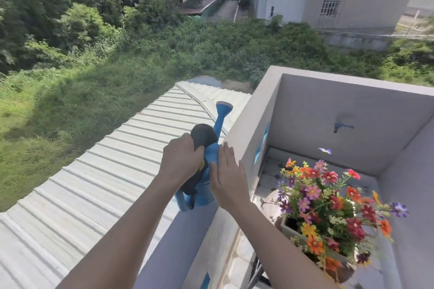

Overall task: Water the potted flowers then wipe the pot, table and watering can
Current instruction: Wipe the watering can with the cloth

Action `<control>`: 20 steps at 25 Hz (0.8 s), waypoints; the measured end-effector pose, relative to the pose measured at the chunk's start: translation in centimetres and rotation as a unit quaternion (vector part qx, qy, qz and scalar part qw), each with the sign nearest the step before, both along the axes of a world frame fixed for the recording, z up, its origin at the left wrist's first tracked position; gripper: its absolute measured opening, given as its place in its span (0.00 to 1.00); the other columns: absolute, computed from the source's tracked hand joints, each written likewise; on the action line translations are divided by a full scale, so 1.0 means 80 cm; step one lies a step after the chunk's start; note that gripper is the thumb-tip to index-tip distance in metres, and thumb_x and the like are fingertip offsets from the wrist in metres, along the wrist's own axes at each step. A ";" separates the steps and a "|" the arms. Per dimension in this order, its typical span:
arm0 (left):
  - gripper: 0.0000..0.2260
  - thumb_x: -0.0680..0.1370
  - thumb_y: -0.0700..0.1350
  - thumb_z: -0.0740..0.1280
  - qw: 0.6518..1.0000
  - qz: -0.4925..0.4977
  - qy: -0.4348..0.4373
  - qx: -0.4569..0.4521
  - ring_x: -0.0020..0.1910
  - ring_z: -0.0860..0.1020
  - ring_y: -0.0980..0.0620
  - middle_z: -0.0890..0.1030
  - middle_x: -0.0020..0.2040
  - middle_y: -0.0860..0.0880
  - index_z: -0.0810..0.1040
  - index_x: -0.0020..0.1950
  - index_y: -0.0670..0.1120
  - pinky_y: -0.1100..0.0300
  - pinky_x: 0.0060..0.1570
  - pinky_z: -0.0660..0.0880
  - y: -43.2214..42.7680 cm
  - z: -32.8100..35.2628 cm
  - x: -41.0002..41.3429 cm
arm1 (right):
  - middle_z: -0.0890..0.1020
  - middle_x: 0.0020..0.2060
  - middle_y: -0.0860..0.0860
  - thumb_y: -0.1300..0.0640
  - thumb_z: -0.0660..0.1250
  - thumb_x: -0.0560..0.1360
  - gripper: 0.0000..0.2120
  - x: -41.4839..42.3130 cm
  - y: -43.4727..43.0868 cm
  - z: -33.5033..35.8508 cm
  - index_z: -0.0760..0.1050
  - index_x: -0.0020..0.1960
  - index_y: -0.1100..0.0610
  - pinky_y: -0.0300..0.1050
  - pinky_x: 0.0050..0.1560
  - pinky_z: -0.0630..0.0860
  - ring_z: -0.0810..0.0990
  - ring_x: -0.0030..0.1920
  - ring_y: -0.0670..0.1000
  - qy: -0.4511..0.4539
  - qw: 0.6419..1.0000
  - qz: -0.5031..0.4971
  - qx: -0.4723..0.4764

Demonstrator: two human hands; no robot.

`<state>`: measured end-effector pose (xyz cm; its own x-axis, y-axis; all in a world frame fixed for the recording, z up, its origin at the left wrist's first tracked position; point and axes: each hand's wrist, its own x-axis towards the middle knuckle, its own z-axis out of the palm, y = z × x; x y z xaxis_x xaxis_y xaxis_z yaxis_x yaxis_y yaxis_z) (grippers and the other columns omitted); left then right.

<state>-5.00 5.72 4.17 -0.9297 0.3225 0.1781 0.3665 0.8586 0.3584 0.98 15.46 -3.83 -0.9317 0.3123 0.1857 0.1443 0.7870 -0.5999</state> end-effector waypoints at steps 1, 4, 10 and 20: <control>0.11 0.77 0.48 0.62 1.000 -0.017 0.016 -0.003 0.49 0.76 0.40 0.79 0.48 0.41 0.72 0.46 0.40 0.55 0.42 0.65 0.006 0.023 0.004 | 0.49 0.77 0.50 0.50 0.43 0.81 0.25 0.003 0.001 0.013 0.48 0.76 0.56 0.50 0.74 0.44 0.46 0.76 0.48 0.027 0.999 -0.023 -0.013; 0.11 0.76 0.48 0.63 0.996 -0.075 0.054 -0.005 0.48 0.76 0.40 0.78 0.45 0.40 0.73 0.46 0.39 0.56 0.39 0.64 0.031 0.095 0.021 | 0.50 0.77 0.50 0.47 0.41 0.78 0.29 0.023 0.012 0.065 0.48 0.76 0.56 0.47 0.73 0.42 0.45 0.76 0.48 0.094 0.991 -0.093 -0.035; 0.14 0.74 0.50 0.66 0.977 -0.199 0.073 0.040 0.41 0.74 0.41 0.75 0.38 0.42 0.74 0.43 0.39 0.57 0.36 0.65 0.139 0.207 0.107 | 0.54 0.76 0.53 0.47 0.40 0.77 0.30 0.116 0.105 0.167 0.52 0.75 0.60 0.50 0.75 0.48 0.48 0.76 0.50 0.215 0.951 -0.223 -0.013; 0.13 0.74 0.49 0.65 0.938 -0.323 -0.003 0.125 0.44 0.76 0.40 0.77 0.41 0.41 0.76 0.45 0.38 0.56 0.38 0.68 0.380 0.144 0.343 | 0.48 0.77 0.49 0.54 0.44 0.82 0.24 0.402 0.318 0.143 0.46 0.76 0.57 0.48 0.74 0.43 0.43 0.76 0.47 0.168 0.920 -0.353 0.005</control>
